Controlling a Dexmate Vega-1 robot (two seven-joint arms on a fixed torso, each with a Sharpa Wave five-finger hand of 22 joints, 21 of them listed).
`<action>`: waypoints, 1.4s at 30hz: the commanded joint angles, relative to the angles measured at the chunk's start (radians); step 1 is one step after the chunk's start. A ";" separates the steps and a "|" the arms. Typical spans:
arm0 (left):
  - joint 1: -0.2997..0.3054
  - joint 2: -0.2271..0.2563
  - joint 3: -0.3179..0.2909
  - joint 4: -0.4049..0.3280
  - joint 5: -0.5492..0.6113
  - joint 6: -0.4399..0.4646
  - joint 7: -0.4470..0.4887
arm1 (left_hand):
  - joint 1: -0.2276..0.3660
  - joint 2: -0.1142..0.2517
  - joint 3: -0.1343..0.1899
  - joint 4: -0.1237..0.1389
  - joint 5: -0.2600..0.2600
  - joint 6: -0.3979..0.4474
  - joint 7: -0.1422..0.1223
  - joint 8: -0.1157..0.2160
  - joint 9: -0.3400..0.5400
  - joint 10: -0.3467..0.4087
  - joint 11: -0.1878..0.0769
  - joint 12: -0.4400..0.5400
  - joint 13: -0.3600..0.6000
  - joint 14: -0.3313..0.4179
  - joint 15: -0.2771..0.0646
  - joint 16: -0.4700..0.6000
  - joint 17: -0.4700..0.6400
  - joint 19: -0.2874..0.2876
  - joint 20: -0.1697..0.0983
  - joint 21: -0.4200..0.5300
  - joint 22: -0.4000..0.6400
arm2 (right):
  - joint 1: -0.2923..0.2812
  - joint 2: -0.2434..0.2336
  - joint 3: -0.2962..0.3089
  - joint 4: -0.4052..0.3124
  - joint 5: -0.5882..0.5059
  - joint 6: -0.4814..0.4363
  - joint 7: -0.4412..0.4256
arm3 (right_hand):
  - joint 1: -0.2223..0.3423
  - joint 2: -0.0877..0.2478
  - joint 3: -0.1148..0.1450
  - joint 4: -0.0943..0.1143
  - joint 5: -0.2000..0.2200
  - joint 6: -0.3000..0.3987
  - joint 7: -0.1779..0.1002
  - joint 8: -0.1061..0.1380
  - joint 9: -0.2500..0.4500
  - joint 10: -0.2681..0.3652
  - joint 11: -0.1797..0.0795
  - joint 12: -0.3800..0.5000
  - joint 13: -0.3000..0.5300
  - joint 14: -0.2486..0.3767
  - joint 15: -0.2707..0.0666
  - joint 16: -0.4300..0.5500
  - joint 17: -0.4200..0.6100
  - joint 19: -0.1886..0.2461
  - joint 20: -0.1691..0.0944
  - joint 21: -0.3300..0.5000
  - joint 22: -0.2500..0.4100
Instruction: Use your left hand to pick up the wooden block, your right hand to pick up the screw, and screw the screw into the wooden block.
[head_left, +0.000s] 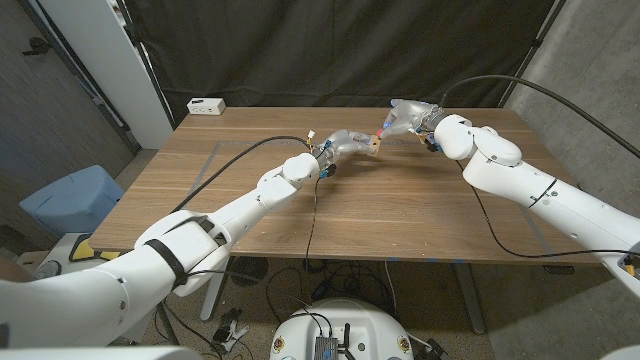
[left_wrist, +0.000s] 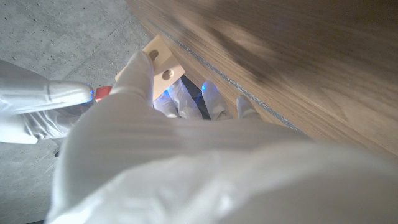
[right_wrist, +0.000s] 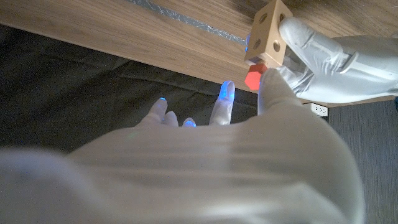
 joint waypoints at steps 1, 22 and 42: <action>-0.008 -0.008 0.002 0.022 -0.003 -0.013 -0.005 | -0.006 0.019 0.002 0.006 0.006 0.017 0.001 0.009 0.003 0.007 -0.001 0.009 0.002 0.000 -0.033 -0.003 -0.001 -0.001 -0.001 0.007 0.003 | 0.001 -0.002 0.000 -0.014 0.000 -0.011 0.023 | 0.006 -0.006 0.004 0.008 0.003 -0.005 0.006 -0.005 0.001 -0.009 0.006 -0.004 0.004 -0.007 0.011 -0.002 0.002 0.001 -0.002 0.000 0.002; 0.005 0.005 0.000 -0.013 -0.002 0.001 0.000 | -0.006 0.019 0.003 0.005 0.006 0.016 0.000 0.008 0.003 0.009 -0.002 0.009 0.001 0.000 -0.034 -0.003 -0.001 0.000 -0.001 0.008 0.003 | -0.016 0.011 -0.007 -0.017 -0.022 -0.030 -0.010 | 0.004 -0.010 0.004 0.016 0.004 0.012 0.007 -0.008 -0.006 -0.003 0.006 -0.002 0.004 0.001 0.007 0.000 0.002 0.006 -0.003 0.000 0.002; 0.010 0.009 0.002 -0.026 0.001 0.006 -0.002 | -0.007 0.019 0.003 0.006 0.006 0.017 0.002 0.009 0.003 0.009 -0.002 0.009 0.001 0.000 -0.033 -0.003 -0.001 -0.001 0.000 0.007 0.003 | -0.025 0.009 -0.001 -0.019 -0.022 -0.024 -0.029 | 0.019 -0.014 0.009 0.016 0.009 0.099 -0.015 0.022 -0.008 0.056 -0.004 0.012 0.004 0.035 -0.006 0.007 0.001 0.037 -0.009 0.007 0.003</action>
